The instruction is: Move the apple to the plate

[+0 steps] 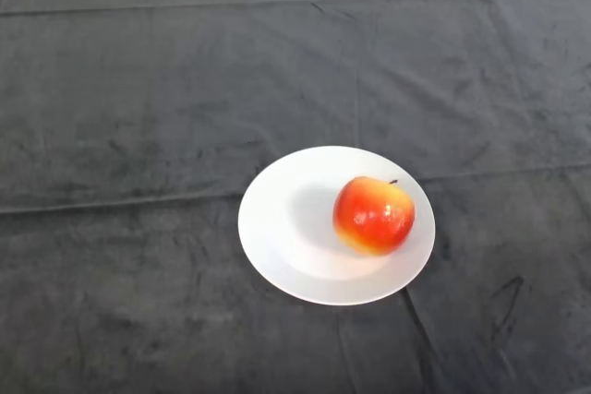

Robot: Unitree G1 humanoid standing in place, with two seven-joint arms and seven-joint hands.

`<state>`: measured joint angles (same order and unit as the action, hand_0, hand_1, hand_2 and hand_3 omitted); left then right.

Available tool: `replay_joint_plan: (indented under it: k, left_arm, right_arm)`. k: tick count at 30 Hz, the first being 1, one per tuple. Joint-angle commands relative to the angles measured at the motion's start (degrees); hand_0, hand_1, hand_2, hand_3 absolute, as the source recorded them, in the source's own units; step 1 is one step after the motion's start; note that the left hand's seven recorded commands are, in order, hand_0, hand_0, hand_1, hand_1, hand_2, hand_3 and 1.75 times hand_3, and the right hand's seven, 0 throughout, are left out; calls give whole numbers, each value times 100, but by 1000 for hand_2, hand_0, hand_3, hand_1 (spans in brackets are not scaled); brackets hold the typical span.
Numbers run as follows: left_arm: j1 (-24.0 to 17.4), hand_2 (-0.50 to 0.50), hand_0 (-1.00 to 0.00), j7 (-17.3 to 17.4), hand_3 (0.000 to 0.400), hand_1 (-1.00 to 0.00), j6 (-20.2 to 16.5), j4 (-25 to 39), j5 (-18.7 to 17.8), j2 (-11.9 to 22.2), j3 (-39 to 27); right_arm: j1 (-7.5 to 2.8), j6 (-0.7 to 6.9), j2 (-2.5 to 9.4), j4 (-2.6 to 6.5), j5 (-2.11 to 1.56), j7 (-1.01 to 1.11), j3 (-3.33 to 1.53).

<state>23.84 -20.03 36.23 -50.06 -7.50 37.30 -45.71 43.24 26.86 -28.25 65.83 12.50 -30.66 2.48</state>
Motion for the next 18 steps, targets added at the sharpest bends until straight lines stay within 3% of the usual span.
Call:
replay_joint_plan:
  k: [1,18]
  left_arm:
    - [291,0,0,-17,0,0,177,-239,179,610,98]
    - [352,0,0,48,0,0,363,-484,91,654,267]
  right_arm:
    - [-62,16,-41,201,19,-10,0]
    - [-41,-5,-41,245,17,-22,-3]
